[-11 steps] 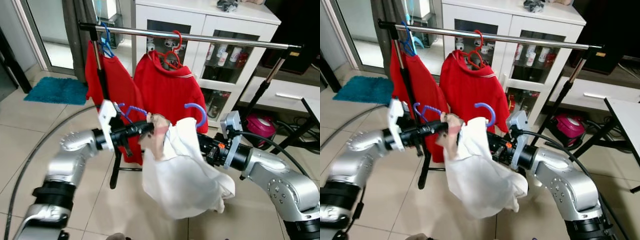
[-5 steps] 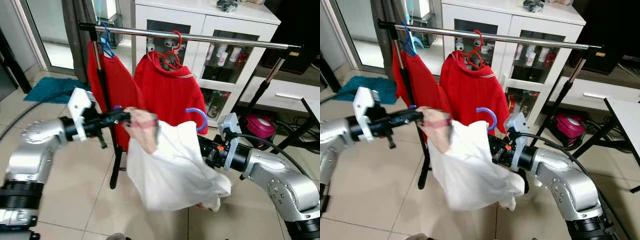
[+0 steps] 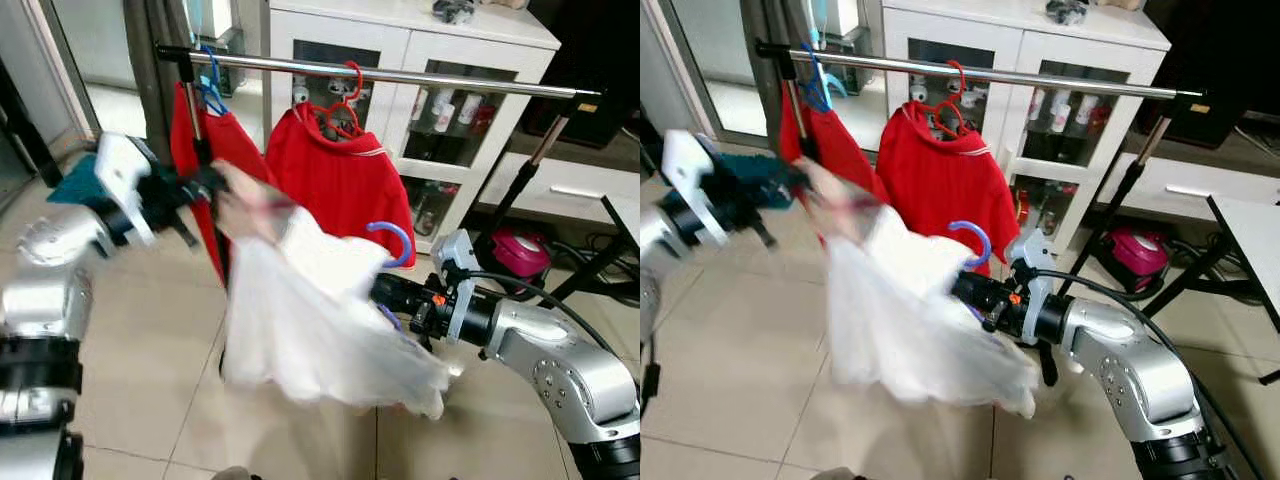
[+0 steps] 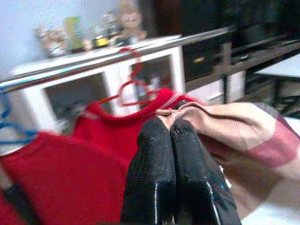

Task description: Hang hanger

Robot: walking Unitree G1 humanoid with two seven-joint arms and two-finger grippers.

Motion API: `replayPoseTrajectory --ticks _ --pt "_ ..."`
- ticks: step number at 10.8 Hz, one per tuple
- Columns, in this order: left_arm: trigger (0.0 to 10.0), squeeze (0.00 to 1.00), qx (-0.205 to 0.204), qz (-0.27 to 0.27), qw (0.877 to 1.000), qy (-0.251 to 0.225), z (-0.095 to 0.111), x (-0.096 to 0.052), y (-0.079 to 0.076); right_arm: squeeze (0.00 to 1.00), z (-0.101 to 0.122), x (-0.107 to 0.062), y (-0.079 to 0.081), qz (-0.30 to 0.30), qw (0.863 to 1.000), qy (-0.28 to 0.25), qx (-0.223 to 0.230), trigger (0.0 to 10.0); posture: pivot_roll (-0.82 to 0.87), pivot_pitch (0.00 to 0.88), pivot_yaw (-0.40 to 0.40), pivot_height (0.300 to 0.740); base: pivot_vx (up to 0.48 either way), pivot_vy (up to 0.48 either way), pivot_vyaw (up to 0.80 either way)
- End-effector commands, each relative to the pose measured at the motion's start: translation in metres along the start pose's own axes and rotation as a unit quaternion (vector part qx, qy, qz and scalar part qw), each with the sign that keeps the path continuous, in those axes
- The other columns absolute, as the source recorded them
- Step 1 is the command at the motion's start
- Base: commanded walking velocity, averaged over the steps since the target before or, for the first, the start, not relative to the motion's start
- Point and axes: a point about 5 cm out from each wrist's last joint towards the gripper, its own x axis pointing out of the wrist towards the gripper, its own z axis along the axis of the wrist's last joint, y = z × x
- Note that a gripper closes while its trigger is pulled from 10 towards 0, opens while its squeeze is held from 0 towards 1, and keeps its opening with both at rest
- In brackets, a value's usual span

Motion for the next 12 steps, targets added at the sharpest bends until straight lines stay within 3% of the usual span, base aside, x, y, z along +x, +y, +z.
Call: replayPoseTrajectory --ticks 1,4,7,9,12 --pt "0.0 0.0 0.014 0.02 1.0 0.009 -0.002 -0.002 0.004 0.0 0.004 -0.002 0.001 0.007 1.0 -0.003 -0.007 10.0 -0.08 0.0 -0.05 0.74 0.0 0.0 0.0" --pt "0.0 0.0 0.026 0.09 0.995 0.033 -0.018 -0.005 0.014 0.0 0.005 -0.002 0.004 0.022 1.0 -0.007 -0.004 10.0 -0.08 0.0 -0.048 0.74 0.0 0.0 0.0" --pt "0.0 0.0 0.048 0.199 0.976 0.069 -0.028 -0.015 0.036 0.0 0.006 -0.003 0.006 0.029 1.0 -0.008 -0.004 10.0 -0.08 0.0 -0.049 0.74 0.0 0.0 0.0" --pt "0.0 0.0 0.049 0.203 0.972 0.105 -0.041 -0.015 0.034 0.0 0.006 -0.003 0.006 0.033 0.999 -0.009 -0.003 10.0 -0.08 0.0 -0.05 0.74 0.0 0.0 0.0" --pt "0.0 0.0 0.046 0.273 0.95 0.143 -0.054 -0.022 0.042 0.0 0.005 -0.004 0.008 0.039 0.999 -0.006 -0.003 10.0 -0.08 0.0 -0.051 0.74 0.0 0.0 0.0"
